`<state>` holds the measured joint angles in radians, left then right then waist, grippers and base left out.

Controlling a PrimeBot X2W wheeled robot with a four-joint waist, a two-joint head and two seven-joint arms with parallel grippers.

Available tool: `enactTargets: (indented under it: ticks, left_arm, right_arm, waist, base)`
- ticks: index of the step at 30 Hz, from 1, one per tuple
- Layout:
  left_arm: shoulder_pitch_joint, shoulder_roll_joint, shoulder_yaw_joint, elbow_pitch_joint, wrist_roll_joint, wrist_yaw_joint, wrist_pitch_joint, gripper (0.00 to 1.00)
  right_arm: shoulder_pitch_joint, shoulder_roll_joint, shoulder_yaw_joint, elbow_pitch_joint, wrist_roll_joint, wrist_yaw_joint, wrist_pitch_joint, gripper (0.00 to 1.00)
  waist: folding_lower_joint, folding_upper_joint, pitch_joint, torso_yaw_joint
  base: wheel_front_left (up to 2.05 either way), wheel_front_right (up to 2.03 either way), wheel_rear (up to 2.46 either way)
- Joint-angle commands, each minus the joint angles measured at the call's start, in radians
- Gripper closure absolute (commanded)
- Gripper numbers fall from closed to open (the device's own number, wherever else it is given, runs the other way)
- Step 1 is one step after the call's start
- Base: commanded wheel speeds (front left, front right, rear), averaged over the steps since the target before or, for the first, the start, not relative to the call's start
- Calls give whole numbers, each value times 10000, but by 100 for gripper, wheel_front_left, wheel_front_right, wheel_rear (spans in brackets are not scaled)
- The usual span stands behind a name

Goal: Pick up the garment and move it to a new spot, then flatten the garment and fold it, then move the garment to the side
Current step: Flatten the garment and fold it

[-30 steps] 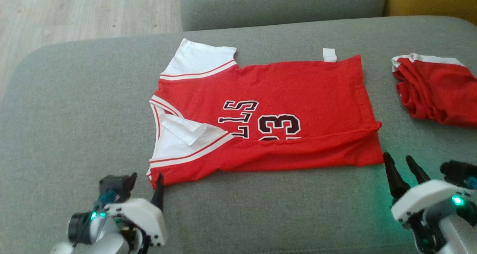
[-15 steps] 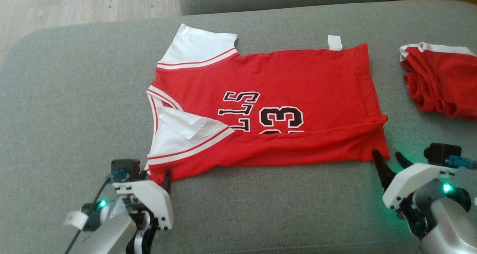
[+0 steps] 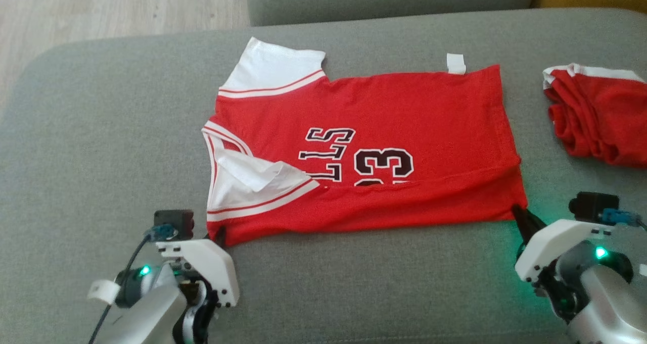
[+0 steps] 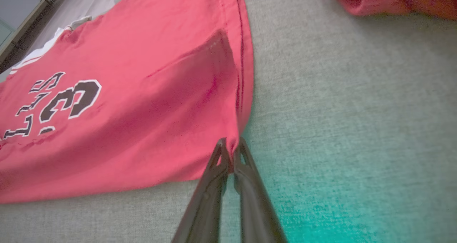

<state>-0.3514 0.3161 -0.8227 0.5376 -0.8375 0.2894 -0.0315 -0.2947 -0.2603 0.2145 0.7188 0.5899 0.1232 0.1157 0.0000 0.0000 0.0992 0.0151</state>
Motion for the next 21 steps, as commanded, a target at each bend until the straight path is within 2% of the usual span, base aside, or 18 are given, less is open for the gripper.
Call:
enactTargets:
  ticks: [1,6,12,21]
  left_arm:
    - [-190,539,430,-374,-103,-13,48,100]
    - [131,1051,354,-995,-126,66,421,100]
    - [802,1752,158,-2486,-225,456,1247,100]
    - [1889,2472,-59,-4490,-511,1218,2212,100]
  right_arm:
    - [-63,-394,108,-290,117,75,-60,100]
    - [224,-860,213,-519,282,75,459,100]
    - [1196,-1379,314,-1339,670,75,1640,100]
    - [2772,-1639,-609,-3007,475,75,2709,100]
  waist:
    - [0,0,-204,24]
    - [0,0,-416,53]
    - [0,0,-626,98]
    - [0,0,-685,61]
  base:
    - [0,0,0]
    - [0,0,0]
    - [0,0,0]
    - [0,0,0]
